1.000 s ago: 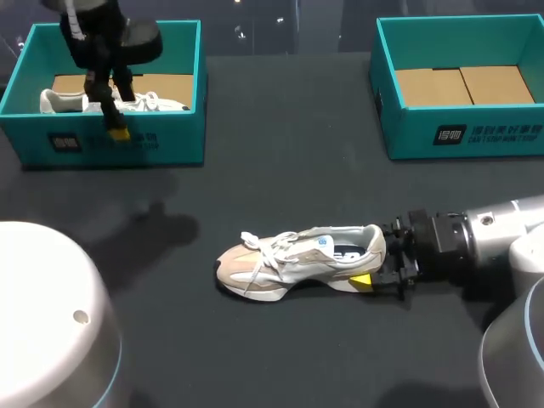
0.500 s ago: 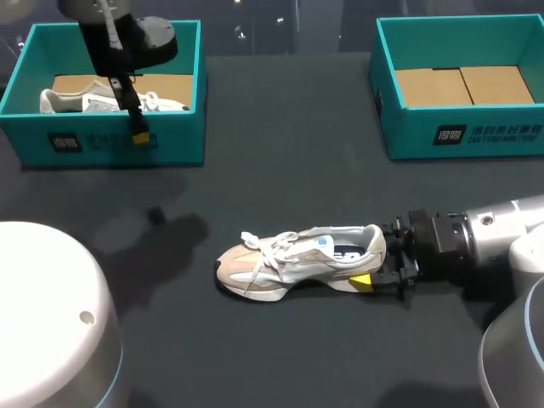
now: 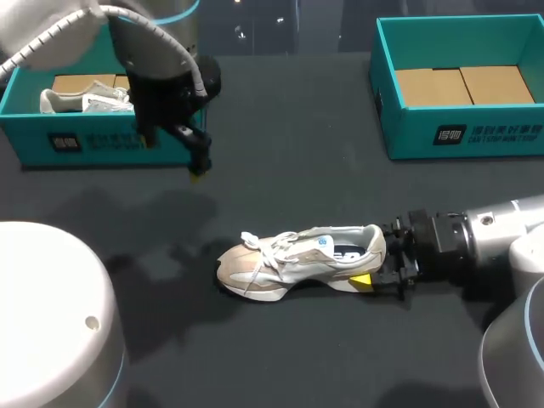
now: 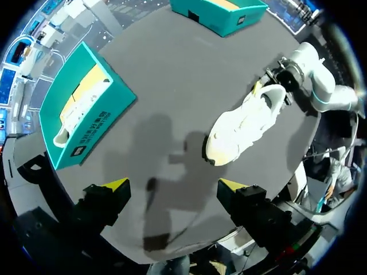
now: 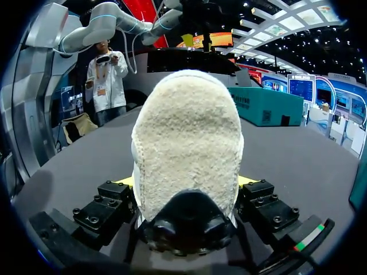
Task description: Take the shoe out of the shoebox, open the shoe tongue, remove and reinsert the insole, then place the shoe into the shoebox
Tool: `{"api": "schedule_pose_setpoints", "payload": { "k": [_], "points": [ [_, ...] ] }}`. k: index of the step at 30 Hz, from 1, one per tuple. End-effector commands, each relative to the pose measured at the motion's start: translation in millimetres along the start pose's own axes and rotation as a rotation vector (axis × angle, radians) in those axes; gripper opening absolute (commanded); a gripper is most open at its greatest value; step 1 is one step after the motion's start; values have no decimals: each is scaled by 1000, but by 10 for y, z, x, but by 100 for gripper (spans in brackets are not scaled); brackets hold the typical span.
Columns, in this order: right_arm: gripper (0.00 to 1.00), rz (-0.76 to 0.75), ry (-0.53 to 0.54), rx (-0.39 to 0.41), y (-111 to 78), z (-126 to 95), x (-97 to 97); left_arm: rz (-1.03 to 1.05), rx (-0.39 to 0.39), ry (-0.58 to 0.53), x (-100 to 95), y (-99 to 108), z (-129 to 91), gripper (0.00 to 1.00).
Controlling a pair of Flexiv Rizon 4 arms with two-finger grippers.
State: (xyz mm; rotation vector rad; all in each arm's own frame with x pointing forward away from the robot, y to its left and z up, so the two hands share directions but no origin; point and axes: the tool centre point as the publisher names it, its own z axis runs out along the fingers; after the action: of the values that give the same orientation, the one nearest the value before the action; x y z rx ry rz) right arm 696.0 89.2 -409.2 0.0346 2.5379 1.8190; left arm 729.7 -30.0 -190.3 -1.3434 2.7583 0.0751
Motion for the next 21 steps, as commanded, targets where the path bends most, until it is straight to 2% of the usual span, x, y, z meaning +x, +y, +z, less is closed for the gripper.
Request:
{"api": "schedule_pose_setpoints", "payload": {
  "k": [1,12,13,14,15,16,17,21],
  "points": [
    [0,0,-2,3,5,-9,13,-227,-53,17,243,-220,81,100],
    [0,0,-2,3,5,-9,13,-227,-53,17,243,-220,81,100],
    [0,0,-2,3,5,-9,13,-271,-82,56,248,-221,53,100],
    [0,0,-2,3,5,-9,13,-359,-116,67,283,-259,45,100],
    [0,0,-2,3,5,-9,13,-429,-87,37,360,-269,64,100],
    [0,0,-2,3,5,-9,13,-466,-106,35,444,-267,69,100],
    [0,0,-2,3,5,-9,13,-493,-131,48,542,-263,68,100],
    [0,0,-2,3,5,-9,13,-535,-131,6,914,-241,102,100]
  ]
}}
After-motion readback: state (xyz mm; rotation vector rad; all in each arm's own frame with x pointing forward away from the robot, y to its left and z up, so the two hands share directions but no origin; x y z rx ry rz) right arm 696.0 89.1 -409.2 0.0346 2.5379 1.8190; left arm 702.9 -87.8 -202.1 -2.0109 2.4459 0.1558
